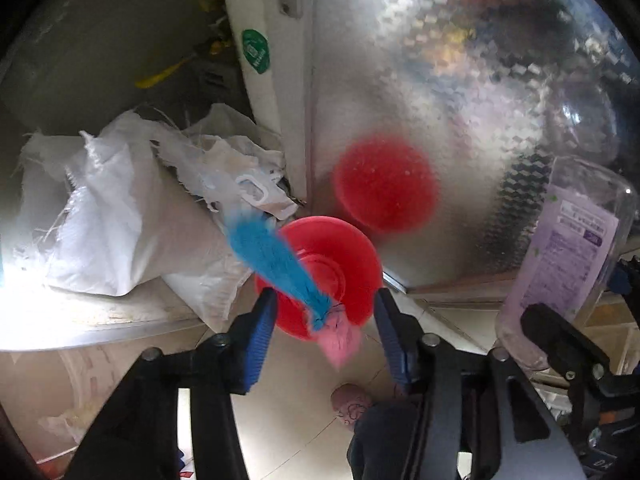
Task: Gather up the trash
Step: 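Carry the bag and bottle down into the cabinet over the red bin, then open the left tool to drop the bag into the red bin while the right tool releases the bottle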
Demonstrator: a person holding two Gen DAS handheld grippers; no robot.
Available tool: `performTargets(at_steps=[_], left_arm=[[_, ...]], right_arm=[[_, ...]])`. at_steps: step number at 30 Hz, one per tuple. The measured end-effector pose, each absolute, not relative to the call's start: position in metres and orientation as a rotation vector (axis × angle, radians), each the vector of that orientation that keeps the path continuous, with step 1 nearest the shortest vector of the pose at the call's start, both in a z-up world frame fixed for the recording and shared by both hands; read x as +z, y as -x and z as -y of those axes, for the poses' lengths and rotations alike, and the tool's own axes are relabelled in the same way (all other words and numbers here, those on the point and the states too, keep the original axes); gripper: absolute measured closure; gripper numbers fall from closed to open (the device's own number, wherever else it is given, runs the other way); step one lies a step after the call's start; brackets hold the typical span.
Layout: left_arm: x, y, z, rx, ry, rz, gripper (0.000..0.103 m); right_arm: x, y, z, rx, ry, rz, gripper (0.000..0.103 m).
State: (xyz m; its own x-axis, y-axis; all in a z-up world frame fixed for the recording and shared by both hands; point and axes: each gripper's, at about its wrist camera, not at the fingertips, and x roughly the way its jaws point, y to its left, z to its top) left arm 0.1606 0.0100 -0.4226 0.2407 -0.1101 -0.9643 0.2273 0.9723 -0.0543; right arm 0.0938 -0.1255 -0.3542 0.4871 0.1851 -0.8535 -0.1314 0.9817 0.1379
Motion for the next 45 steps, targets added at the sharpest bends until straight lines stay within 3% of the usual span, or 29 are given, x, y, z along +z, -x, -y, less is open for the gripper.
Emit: performTargets(at_steps=[23,29,36,38,39,45], left_arm=[[-0.437,-0.130,-0.084,-0.001,-0.003,-1.323,0.048],[-0.439,-0.123,-0.096,0.010,0.017,-1.309,0.021],[-0.440,-0.121,-0.099,0.059,0.008,-1.302,0.020],[-0.437,-0.118,-0.099,0.072,-0.007,-1.288,0.020],[-0.438,-0.117,-0.100,0.077,-0.012,-1.287,0.020],[-0.428,-0.106,-0.102,0.101,0.000,-1.290,0.020]], right_arm=[[-0.387,-0.129,0.088,0.318,0.048,-1.125,0.032],[-0.398,-0.140,0.073,0.349,0.081,-1.143,0.031],[-0.410,-0.150,0.060,0.385,0.115,-1.137,0.031],[-0.413,-0.151,0.056,0.384,0.131,-1.124,0.015],[-0.414,-0.152,0.055,0.382,0.136,-1.122,0.013],[-0.406,-0.152,0.052,0.376,0.145,-1.132,0.012]])
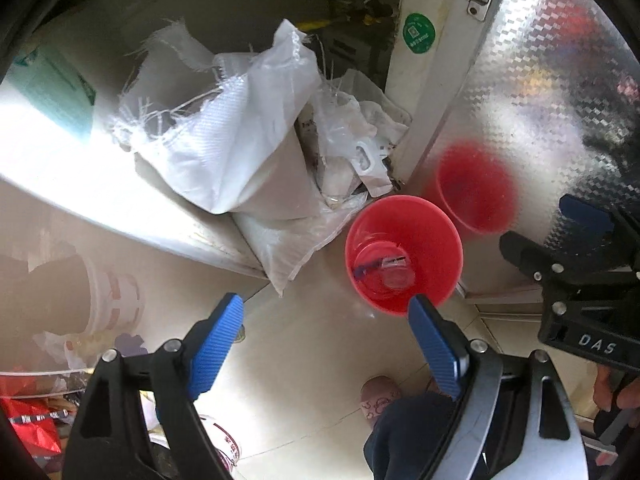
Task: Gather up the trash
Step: 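Open the left tool to drop the bag into the red bin while the right tool releases the bottle, then raise both tools back to the counter toward the medicine box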
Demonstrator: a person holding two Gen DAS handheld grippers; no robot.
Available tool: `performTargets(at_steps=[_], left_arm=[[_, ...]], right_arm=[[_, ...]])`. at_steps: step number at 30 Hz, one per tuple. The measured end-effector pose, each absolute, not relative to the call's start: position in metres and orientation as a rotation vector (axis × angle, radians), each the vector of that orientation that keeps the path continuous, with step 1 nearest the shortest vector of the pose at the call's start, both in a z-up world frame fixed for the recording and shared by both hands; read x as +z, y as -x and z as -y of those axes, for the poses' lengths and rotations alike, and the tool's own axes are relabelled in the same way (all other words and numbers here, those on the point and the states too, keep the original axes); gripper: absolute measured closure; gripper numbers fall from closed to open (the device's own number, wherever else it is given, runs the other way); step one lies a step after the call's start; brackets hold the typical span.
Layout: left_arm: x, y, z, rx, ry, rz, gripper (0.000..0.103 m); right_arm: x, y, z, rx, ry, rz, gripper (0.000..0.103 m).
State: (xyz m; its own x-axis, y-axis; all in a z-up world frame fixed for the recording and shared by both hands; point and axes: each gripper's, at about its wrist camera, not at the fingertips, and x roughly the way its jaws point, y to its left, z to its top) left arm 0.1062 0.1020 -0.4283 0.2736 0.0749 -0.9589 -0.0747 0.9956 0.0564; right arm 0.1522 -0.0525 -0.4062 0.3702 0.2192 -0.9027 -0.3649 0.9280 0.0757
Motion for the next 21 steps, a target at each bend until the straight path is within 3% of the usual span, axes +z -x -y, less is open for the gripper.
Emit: performTargets(at_steps=[7,21], left_arm=[[-0.379,-0.084,-0.099,0.112,0.012,-1.272,0.020],[-0.229,-0.055,-0.104,0.111,0.015,-1.184,0.020]], right_arm=[[-0.367,-0.136,0.056,0.369,0.166,-1.142,0.012],[-0.218,-0.095,0.056,0.366,0.150,-1.082,0.012]])
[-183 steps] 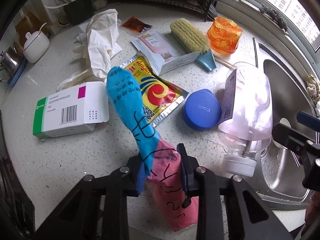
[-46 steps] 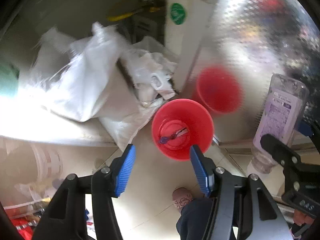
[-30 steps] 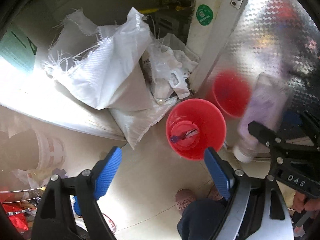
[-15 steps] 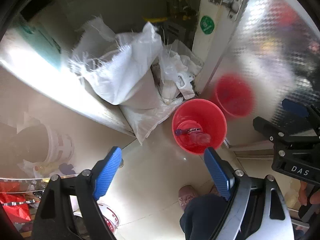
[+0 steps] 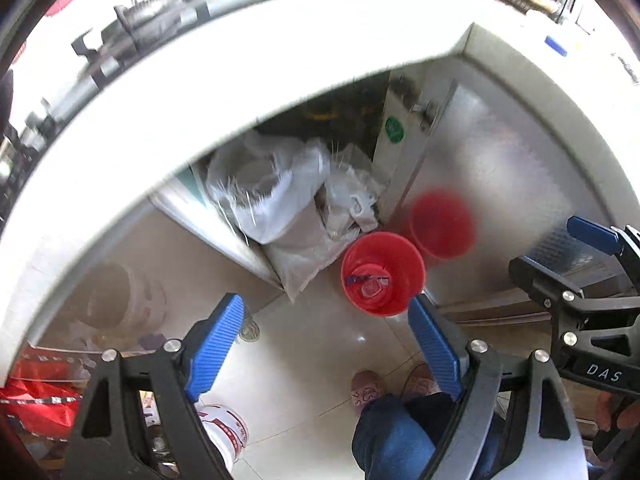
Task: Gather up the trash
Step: 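Raise both tools back to the counter toward the medicine box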
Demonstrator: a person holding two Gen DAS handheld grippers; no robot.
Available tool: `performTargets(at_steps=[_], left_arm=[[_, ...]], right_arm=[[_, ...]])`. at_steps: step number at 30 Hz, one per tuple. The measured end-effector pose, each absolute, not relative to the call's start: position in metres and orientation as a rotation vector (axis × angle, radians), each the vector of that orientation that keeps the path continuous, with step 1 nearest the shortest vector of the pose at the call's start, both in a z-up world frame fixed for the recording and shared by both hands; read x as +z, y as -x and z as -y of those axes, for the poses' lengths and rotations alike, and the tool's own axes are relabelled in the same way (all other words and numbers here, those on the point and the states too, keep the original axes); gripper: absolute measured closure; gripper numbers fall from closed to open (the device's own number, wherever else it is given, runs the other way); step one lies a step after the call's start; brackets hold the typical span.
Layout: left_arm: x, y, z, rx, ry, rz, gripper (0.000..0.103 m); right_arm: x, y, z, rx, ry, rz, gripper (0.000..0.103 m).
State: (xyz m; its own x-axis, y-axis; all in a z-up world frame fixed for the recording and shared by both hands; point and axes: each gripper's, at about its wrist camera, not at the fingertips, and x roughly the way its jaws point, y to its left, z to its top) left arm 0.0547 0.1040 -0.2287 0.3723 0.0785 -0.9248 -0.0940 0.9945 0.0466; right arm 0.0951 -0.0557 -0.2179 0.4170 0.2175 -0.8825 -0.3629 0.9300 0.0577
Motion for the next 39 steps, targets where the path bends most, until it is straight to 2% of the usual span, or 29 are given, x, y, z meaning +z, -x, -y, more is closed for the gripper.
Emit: performTargets(at_steps=[8,17,27,39], left_arm=[[-0.161,-0.059,-0.091,0.074,-0.043,-1.134,0.020],[-0.120,-0.082,-0.070,-0.015,-0.104,-1.084,0.020],[-0.099,-0.143,-0.054,-0.037,-0.145,-1.046,0.020],[-0.093,-0.252,-0.044,-0.027,-0.179,-1.046,0.020]], right_arm=[[-0.152,-0.093,0.063,0.323,0.119,-1.044,0.009],[-0.117,-0.095,0.084,0.242,0.062,-1.014,0.008],[-0.096,-0.142,0.098,0.213,0.032,-0.970,0.008],[-0.079,-0.246,0.113,0.266,0.037,-0.938,0.008]])
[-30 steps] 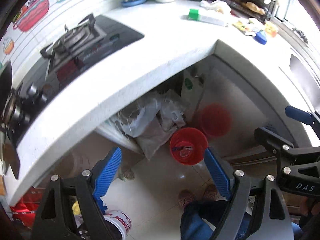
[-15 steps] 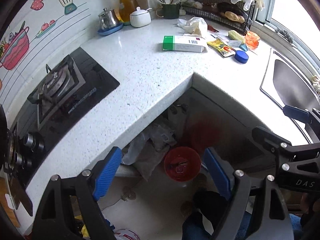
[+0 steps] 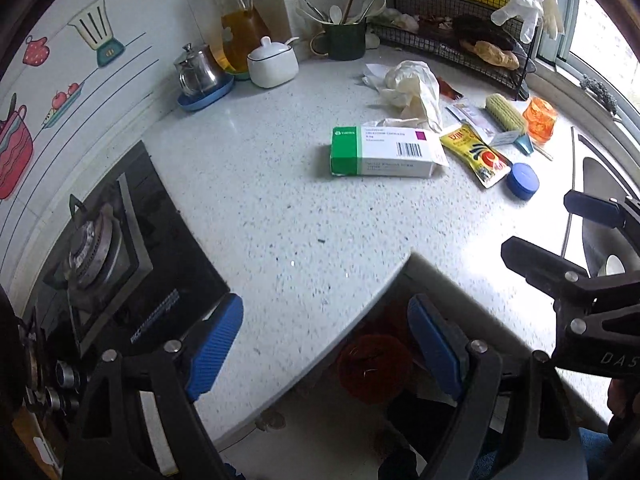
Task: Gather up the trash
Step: 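Raise both tools back to the counter toward the medicine box, then grasp the green-and-white medicine box with the right tool while the left tool grasps the white tissue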
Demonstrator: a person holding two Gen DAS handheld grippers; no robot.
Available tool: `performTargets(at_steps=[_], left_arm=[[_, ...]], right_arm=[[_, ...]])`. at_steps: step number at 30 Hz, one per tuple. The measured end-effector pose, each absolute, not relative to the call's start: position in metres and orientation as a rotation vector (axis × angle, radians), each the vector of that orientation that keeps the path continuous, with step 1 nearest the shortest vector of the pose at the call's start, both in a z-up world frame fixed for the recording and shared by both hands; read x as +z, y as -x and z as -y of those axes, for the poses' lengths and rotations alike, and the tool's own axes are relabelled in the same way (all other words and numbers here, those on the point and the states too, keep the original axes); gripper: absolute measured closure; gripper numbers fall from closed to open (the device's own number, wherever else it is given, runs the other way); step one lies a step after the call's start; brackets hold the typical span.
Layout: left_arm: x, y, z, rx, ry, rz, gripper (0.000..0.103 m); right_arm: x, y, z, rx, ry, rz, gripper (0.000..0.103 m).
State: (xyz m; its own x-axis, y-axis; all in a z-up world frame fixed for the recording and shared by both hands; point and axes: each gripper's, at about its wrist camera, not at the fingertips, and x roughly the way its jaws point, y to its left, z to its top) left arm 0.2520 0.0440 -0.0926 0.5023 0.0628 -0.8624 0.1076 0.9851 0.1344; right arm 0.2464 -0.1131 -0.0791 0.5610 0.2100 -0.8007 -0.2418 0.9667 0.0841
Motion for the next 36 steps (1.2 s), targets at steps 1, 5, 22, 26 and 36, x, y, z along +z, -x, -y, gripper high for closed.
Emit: performTargets(at_steps=[1,5,22,26,36], left_arm=[[-0.093,-0.261,-0.044,-0.018,-0.178,-1.048,0.020],[-0.098,-0.294,-0.048,0.014,-0.148,-1.068,0.020],[-0.128,-0.366,-0.079,0.056,-0.113,-1.171,0.020],[-0.135,-0.377,-0.084,0.035,-0.125,-1.185,0.020],[-0.143,-0.388,-0.097,0.026,-0.146,-1.218,0.020]], right_arm=[[-0.079,-0.257,0.114,0.275,0.037,-0.944,0.008],[-0.081,-0.293,0.111,0.312,0.052,-0.958,0.008],[-0.113,-0.388,0.069,0.566,0.261,-1.029,0.008],[-0.125,-0.399,0.058,0.596,0.340,-1.054,0.008],[-0.147,-0.415,0.044,0.678,0.405,-1.138,0.008]])
